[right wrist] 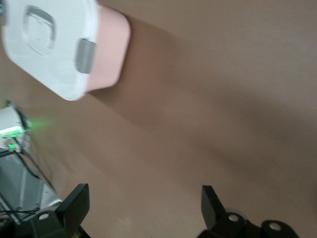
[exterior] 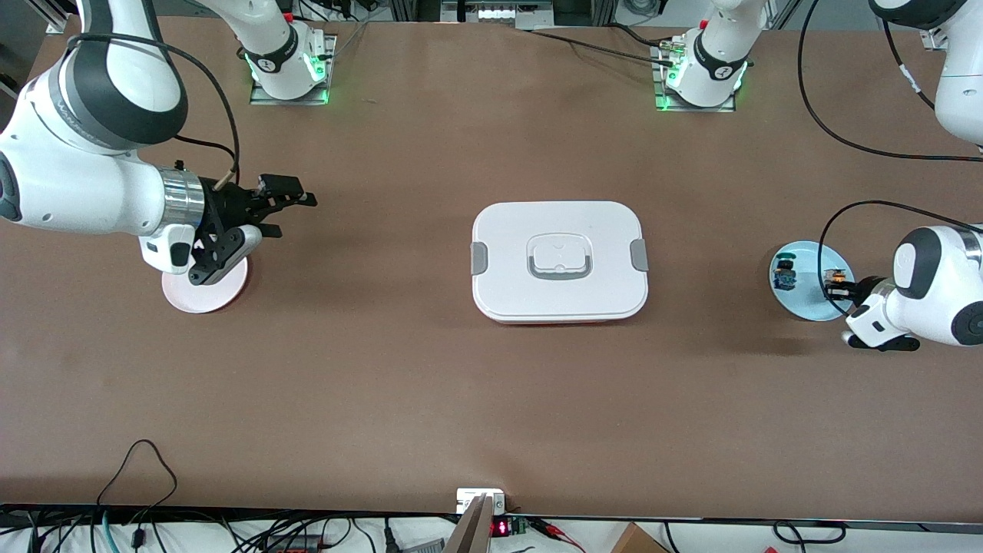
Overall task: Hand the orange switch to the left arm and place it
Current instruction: 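Place the switch on the blue plate while the right gripper withdraws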
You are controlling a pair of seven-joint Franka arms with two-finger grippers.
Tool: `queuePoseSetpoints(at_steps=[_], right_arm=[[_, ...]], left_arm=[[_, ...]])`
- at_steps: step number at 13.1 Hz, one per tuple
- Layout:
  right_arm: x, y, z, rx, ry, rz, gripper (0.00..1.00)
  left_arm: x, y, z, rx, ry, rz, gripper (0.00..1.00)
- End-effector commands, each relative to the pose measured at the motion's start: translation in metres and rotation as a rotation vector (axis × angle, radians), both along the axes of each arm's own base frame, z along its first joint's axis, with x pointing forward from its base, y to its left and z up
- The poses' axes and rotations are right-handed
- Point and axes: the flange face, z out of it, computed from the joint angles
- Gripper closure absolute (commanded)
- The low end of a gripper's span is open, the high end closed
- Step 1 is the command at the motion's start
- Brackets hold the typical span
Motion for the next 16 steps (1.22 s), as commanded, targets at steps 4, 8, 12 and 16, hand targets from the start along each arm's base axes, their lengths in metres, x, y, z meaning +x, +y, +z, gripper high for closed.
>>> queuePoseSetpoints(at_steps=[4, 8, 12, 16], right_arm=[[0.005, -0.046, 0.016, -0.431, -0.031, -0.024, 0.00], [0.030, -0.116, 0.066, -0.496, -0.158, -0.107, 0.00], [0.027, -0.127, 0.089, -0.493, -0.187, -0.327, 0.00], [0.014, -0.156, 0.115, -0.447, -0.174, -0.440, 0.00]], left_arm=[[0.008, 0.002, 0.017, -0.010, -0.026, 0.004, 0.00], [0.029, -0.001, 0.085, 0.020, -0.071, 0.005, 0.00], [0.043, -0.024, 0.164, 0.008, -0.197, -0.014, 0.00], [0.052, -0.052, 0.237, -0.016, -0.307, -0.030, 0.00]])
